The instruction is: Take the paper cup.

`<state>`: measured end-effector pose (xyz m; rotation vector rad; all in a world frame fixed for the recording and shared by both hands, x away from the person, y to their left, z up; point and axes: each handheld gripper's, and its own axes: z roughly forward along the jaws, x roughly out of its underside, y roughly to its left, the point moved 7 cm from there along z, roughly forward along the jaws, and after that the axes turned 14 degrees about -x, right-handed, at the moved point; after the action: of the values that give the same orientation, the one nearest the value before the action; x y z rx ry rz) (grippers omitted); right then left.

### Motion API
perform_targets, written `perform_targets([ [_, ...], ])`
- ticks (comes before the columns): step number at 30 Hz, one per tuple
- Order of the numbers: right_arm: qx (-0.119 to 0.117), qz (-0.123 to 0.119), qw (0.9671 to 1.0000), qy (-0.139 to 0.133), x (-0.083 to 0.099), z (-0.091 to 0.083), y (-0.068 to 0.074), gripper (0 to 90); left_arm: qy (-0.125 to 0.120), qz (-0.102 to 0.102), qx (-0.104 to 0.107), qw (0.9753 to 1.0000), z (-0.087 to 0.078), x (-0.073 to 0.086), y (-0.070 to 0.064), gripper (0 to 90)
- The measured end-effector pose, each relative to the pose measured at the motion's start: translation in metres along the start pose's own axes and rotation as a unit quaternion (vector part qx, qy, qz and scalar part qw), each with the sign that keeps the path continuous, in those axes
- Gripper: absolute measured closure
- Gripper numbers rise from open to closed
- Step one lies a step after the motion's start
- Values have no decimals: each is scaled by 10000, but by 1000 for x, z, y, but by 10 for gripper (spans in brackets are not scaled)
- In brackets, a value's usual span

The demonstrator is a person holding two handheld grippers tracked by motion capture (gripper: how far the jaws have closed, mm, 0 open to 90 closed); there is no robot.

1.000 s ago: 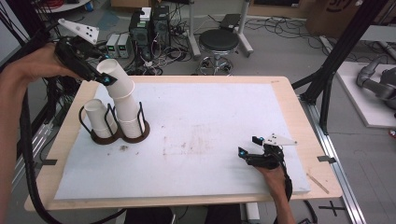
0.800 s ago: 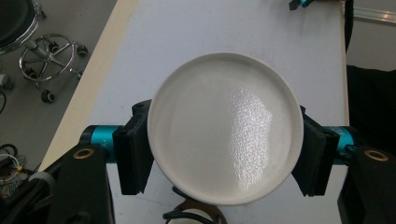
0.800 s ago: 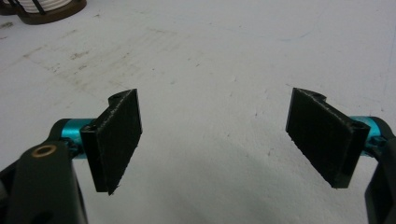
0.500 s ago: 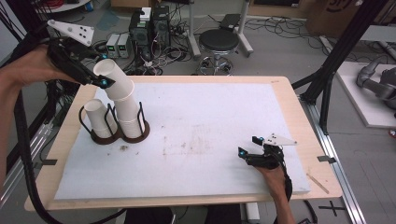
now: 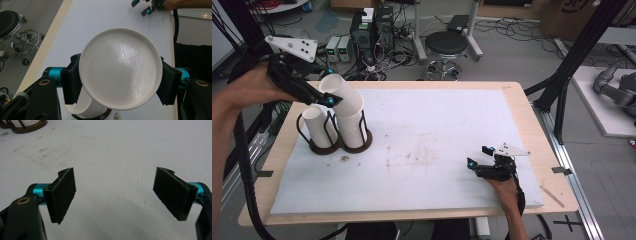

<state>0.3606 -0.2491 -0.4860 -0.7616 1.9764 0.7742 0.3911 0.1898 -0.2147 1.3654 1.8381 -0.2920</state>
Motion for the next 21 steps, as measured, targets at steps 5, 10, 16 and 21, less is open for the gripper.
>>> perform_targets([
  [5, -23, -42, 10000, -15, 0, 0, 0, 188, -94, -3, 46, 9999, 6, -5, -11, 328],
  [10, -37, -32, 10000, -19, 0, 0, 1, 188, -161, -54, 77, 9998, 13, -6, -22, 328],
  [16, -73, -31, 10000, -41, 0, 0, 0, 188, -275, -59, 178, 9994, 23, -6, -37, 328],
  [21, -89, -15, 9999, -51, 0, 0, 0, 188, -346, -98, 256, 9990, 33, -4, -47, 328],
])
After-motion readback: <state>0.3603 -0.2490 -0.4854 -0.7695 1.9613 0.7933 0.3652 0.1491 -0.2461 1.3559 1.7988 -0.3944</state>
